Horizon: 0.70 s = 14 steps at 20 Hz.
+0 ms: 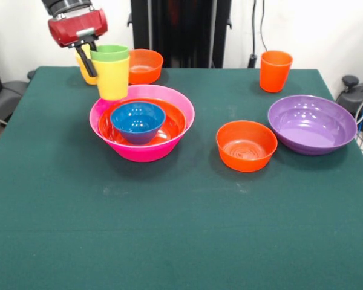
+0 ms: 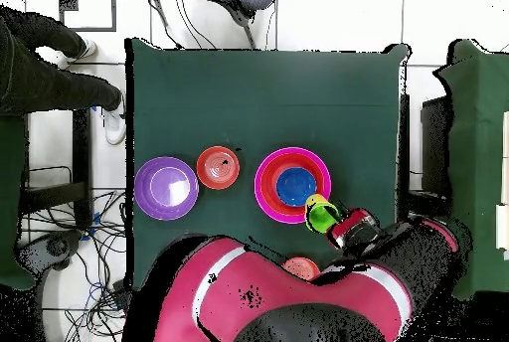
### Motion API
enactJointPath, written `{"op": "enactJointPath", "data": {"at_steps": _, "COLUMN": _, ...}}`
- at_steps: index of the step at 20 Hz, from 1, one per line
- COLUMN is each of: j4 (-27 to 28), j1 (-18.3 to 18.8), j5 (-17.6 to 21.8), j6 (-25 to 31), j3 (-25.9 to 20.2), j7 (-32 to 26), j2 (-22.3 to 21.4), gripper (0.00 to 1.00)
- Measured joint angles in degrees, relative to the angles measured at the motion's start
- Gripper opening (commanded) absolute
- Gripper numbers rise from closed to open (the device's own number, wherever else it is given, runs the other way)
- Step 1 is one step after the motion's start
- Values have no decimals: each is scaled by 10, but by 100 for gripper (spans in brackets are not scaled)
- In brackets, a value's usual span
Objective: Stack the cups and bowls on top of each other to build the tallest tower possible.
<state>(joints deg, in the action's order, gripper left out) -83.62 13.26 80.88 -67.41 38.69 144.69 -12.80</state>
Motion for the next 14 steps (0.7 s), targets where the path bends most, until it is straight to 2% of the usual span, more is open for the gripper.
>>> {"op": "enactJointPath", "data": {"at_steps": 14, "j4": 0, "j1": 2, "j5": 0, "j6": 0, "j3": -41, "j7": 0, "j2": -17, "gripper": 0}}
